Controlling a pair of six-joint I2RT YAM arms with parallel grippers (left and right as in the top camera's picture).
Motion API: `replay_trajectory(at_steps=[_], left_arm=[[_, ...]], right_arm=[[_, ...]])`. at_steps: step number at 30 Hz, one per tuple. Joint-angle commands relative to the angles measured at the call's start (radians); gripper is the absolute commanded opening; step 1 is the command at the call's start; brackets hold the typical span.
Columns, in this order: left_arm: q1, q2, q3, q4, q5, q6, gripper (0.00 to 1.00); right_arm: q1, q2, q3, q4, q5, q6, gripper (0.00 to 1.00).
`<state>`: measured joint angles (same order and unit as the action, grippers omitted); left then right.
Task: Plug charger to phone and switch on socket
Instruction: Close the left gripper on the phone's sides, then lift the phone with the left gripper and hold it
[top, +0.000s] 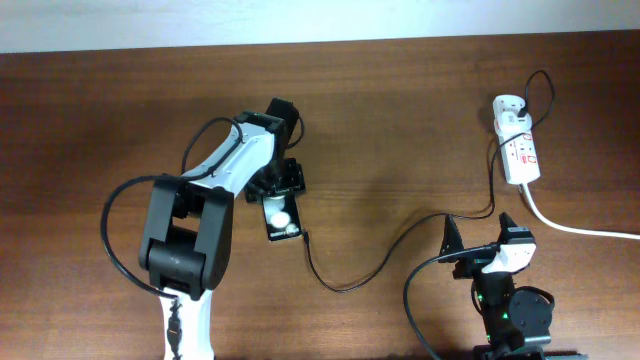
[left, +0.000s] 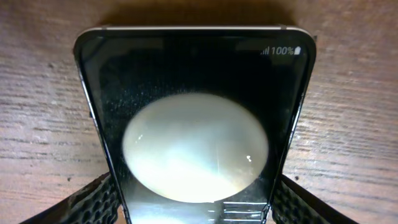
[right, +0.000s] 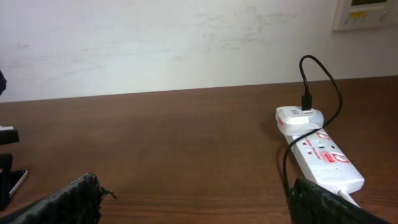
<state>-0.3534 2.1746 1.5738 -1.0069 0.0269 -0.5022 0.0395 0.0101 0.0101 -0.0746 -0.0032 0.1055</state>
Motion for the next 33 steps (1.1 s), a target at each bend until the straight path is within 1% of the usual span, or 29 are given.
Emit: replay_trajectory(at_steps=[1,4,5,6,8,13,15,18,20,22,23,32,33], left_arm=[[0.010,0.089,-0.053,0.097,-0.016,-0.009,0.73],[0.052,0.089,-0.053,0.169,-0.016,-0.005,0.72],[0.060,0.088,-0.053,0.175,-0.015,-0.005,0.76],[0.060,0.089,-0.053,0.165,-0.015,-0.005,0.90],[0.060,0.088,-0.053,0.164,-0.015,-0.005,0.99],[0.062,0.088,-0.050,0.135,-0.015,0.008,0.99],[0.059,0.088,-0.037,0.130,-0.014,0.068,0.99],[0.039,0.088,-0.034,0.135,0.016,0.091,0.99],[0.019,0.088,-0.034,0.130,0.019,0.134,0.93],[0.011,0.088,-0.034,0.123,0.019,0.134,0.84],[0.011,0.088,-0.034,0.124,0.019,0.134,0.90],[0.009,0.088,-0.033,0.136,0.019,0.137,0.89],[0.009,0.088,-0.033,0.135,0.019,0.137,0.92]], right_arm=[[0.008,-0.006,-0.005,-0.006,0.008,0.003,0.99],[0.008,-0.006,-0.005,-0.006,0.008,0.003,0.99],[0.008,-0.006,-0.005,-0.006,0.008,0.003,0.99],[0.008,-0.006,-0.005,-0.006,0.008,0.003,0.99],[0.008,-0.006,-0.005,-0.006,0.008,0.003,0.99],[0.008,-0.006,-0.005,-0.006,0.008,0.003,0.99],[0.008,-0.006,-0.005,-0.006,0.008,0.003,0.99],[0.008,-0.006,-0.005,-0.006,0.008,0.003,0.99],[0.008,-0.006,-0.005,-0.006,0.008,0.003,0.99],[0.008,-0.006,-0.005,-0.006,0.008,0.003,0.99],[0.008,-0.006,-0.005,-0.006,0.008,0.003,0.99],[0.008,-0.006,-0.005,-0.006,0.008,0.003,0.99],[0.008,-0.006,-0.005,-0.006,0.008,0.003,0.99]])
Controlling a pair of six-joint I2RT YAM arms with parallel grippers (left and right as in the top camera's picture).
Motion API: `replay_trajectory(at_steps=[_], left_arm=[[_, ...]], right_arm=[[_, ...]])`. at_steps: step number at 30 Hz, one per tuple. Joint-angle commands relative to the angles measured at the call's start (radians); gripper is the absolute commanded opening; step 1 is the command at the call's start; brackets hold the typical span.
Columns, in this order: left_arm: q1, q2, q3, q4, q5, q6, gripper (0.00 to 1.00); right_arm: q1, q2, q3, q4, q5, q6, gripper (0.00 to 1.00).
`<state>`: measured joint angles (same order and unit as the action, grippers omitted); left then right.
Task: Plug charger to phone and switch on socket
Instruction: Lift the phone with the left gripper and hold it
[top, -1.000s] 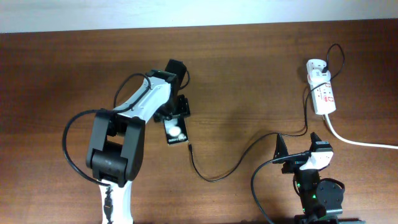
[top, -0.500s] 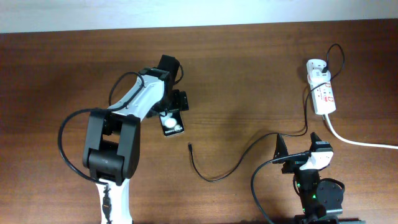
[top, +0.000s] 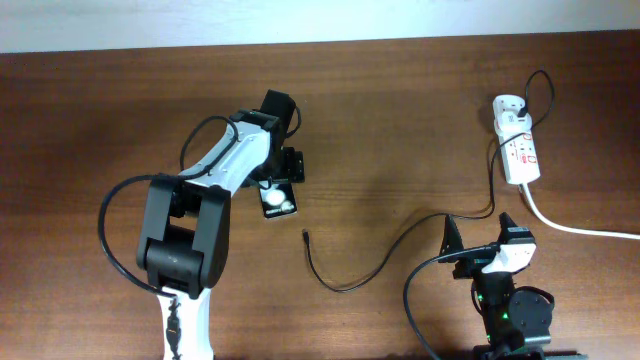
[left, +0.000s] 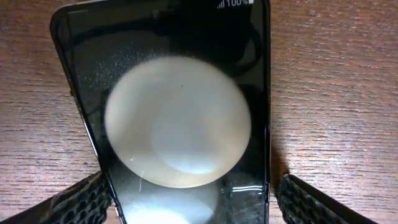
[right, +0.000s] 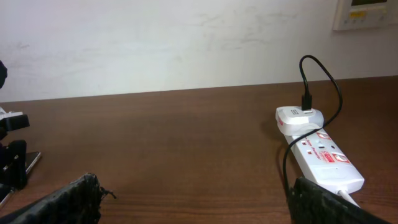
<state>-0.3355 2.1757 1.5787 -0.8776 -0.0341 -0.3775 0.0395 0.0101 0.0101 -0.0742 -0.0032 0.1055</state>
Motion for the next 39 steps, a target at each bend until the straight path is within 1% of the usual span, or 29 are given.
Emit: replay_trajectory(at_steps=[1,3,5,8,9,10,11,13,16,25,39], left_arm=[[-0.009,0.087,-0.038,0.006,0.080,0.013,0.96],[-0.009,0.087,-0.038,0.010,0.075,0.012,0.95],[-0.009,0.087,-0.038,0.032,0.053,0.011,0.99],[-0.009,0.087,-0.038,0.038,0.051,-0.003,0.99],[-0.009,0.087,-0.038,0.035,0.028,-0.031,0.99],[-0.009,0.087,-0.039,0.027,-0.029,-0.085,0.99],[-0.009,0.087,-0.039,0.027,-0.033,-0.090,0.99],[-0.013,0.087,-0.039,0.032,-0.004,-0.089,0.99],[-0.015,0.087,-0.039,0.047,-0.003,-0.089,0.99],[-0.019,0.087,-0.039,0.001,-0.003,-0.108,0.99],[-0.023,0.087,-0.039,0.006,-0.003,-0.108,0.99]], right_arm=[[0.008,-0.006,-0.005,-0.006,0.008,0.003,0.99],[0.008,-0.006,-0.005,-0.006,0.008,0.003,0.99],[0.008,-0.006,-0.005,-0.006,0.008,0.003,0.99],[0.008,-0.006,-0.005,-0.006,0.008,0.003,0.99],[0.008,-0.006,-0.005,-0.006,0.008,0.003,0.99],[0.008,-0.006,-0.005,-0.006,0.008,0.003,0.99],[0.008,-0.006,-0.005,-0.006,0.008,0.003,0.99],[0.008,-0.006,-0.005,-0.006,0.008,0.003,0.99],[0.008,-0.006,-0.005,-0.006,0.008,0.003,0.99],[0.008,-0.006,-0.005,-0.006,0.008,0.003,0.99],[0.008,-0.006,-0.005,-0.006,0.008,0.003,0.99]])
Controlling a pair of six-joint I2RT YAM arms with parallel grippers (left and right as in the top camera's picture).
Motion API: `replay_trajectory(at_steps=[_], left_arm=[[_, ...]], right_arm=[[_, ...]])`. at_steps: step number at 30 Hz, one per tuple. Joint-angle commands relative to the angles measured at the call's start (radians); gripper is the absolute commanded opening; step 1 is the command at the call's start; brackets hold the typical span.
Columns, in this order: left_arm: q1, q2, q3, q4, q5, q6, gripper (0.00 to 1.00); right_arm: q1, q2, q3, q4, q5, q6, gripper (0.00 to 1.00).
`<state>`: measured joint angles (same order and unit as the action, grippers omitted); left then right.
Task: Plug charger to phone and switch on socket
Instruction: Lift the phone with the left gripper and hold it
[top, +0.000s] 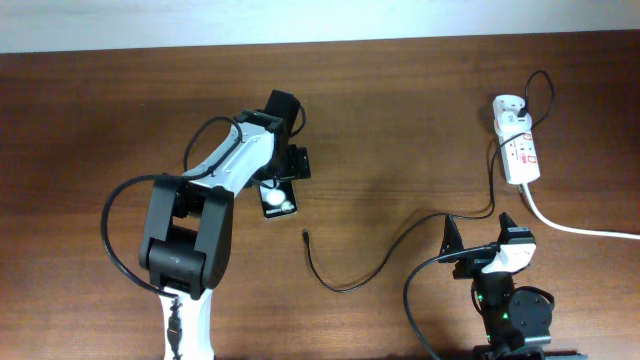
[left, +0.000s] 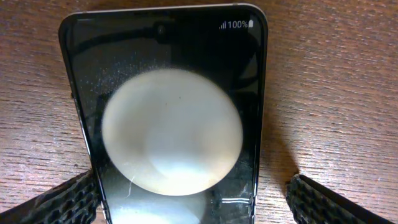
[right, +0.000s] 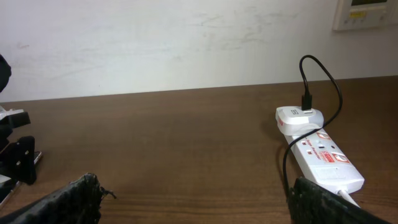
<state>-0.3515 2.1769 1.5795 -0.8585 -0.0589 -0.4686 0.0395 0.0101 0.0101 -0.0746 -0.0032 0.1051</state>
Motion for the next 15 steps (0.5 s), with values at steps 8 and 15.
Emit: replay_trajectory(at_steps=[8,15], left_arm=[[-0.007,0.086,-0.040,-0.013,0.021,-0.017,1.00],[-0.009,0.086,-0.040,-0.010,0.023,-0.017,0.87]], right_arm=[[0.008,-0.006,-0.005,-0.006,0.008,0.003,0.99],[0.008,-0.006,-0.005,-0.006,0.008,0.003,0.99]])
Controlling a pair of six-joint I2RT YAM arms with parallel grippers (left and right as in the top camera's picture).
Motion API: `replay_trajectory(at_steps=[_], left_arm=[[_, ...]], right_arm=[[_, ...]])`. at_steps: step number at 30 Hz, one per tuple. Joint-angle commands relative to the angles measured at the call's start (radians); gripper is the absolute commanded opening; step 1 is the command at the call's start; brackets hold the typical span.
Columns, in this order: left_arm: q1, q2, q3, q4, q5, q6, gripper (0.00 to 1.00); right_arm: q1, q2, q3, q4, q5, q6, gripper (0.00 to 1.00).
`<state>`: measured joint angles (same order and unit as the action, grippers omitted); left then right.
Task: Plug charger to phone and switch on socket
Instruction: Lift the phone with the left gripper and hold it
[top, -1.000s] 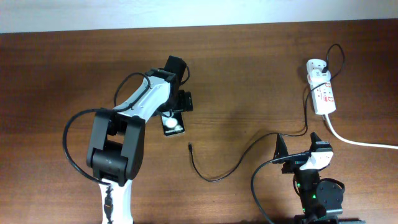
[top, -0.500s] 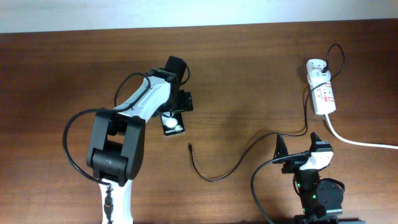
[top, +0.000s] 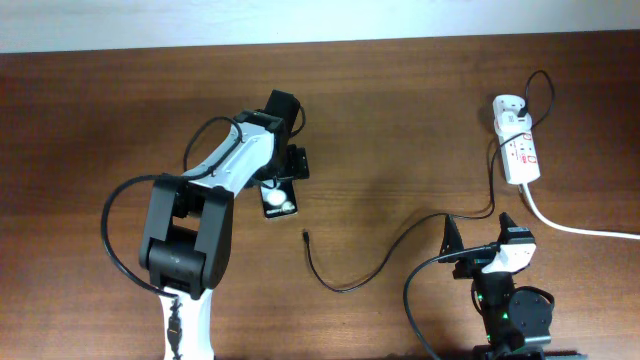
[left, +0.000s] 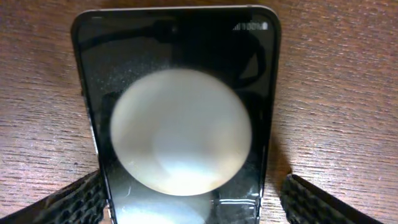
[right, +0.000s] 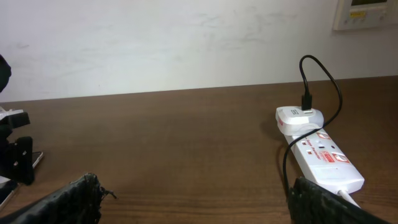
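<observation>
A black phone (top: 277, 201) lies face up on the wooden table (top: 400, 120), its lit screen (left: 180, 130) reflecting a round lamp. My left gripper (top: 281, 184) stands over it, open. The left finger (left: 81, 199) sits by the phone's edge and the right finger (left: 311, 199) stands clear of it. The black charger cable (top: 400, 238) ends in a loose tip (top: 304, 236), a little below and right of the phone. It runs to a white adapter (top: 508, 105) in the white power strip (top: 522, 152). My right gripper (top: 478, 243) rests open at the front right, holding nothing.
The power strip (right: 323, 155) lies at the far right with its white lead running off the table's right edge. The cable loops across the table between the phone and the right arm's base (top: 510, 310). A pale wall (right: 186, 43) stands behind the table.
The phone sits slightly further right in the left wrist view, so that gripper has shifted a little. Its fingers still stand wide. The cable tip and right arm have not moved.
At first my left fingers were close against the phone's sides, with the cable tip at the phone's lower corner. Then the phone lay further back, apart from the tip. After that the fingers stood wider, as they do now. The right arm stayed put.
</observation>
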<state>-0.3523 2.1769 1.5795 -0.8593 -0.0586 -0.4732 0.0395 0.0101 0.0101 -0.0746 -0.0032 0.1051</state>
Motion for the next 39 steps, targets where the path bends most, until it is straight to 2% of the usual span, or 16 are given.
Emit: replay_trajectory(at_steps=[1,2,3,4,5,8,9,13,16,25,39], left_arm=[[-0.009,0.086,-0.040,-0.006,0.030,-0.012,0.86],[-0.010,0.086,-0.040,0.001,0.045,-0.011,0.84],[-0.011,0.086,-0.040,0.010,0.059,-0.002,0.76],[-0.014,0.086,-0.040,0.011,0.063,0.000,0.72],[-0.019,0.086,-0.040,0.010,0.062,0.000,0.73],[-0.027,0.086,-0.040,0.008,0.062,0.000,0.89],[-0.027,0.086,-0.040,0.005,0.062,0.000,0.90],[-0.027,0.086,-0.040,0.003,0.063,0.000,0.80],[-0.027,0.086,-0.040,0.002,0.063,0.019,0.77],[-0.025,0.083,0.032,-0.086,0.063,0.048,0.81],[-0.025,-0.042,0.045,-0.101,0.008,0.049,0.75]], right_arm=[[0.008,-0.006,-0.005,-0.006,0.008,0.003,0.99],[0.008,-0.006,-0.005,-0.006,0.008,0.003,0.99],[0.008,-0.006,-0.005,-0.006,0.008,0.003,0.99],[0.008,-0.006,-0.005,-0.006,0.008,0.003,0.99],[0.008,-0.006,-0.005,-0.006,0.008,0.003,0.99],[0.008,-0.006,-0.005,-0.006,0.008,0.003,0.99],[0.008,-0.006,-0.005,-0.006,0.008,0.003,0.99],[0.008,-0.006,-0.005,-0.006,0.008,0.003,0.99],[0.008,-0.006,-0.005,-0.006,0.008,0.003,0.99],[0.008,-0.006,-0.005,-0.006,0.008,0.003,0.99],[0.008,-0.006,-0.005,-0.006,0.008,0.003,0.99]])
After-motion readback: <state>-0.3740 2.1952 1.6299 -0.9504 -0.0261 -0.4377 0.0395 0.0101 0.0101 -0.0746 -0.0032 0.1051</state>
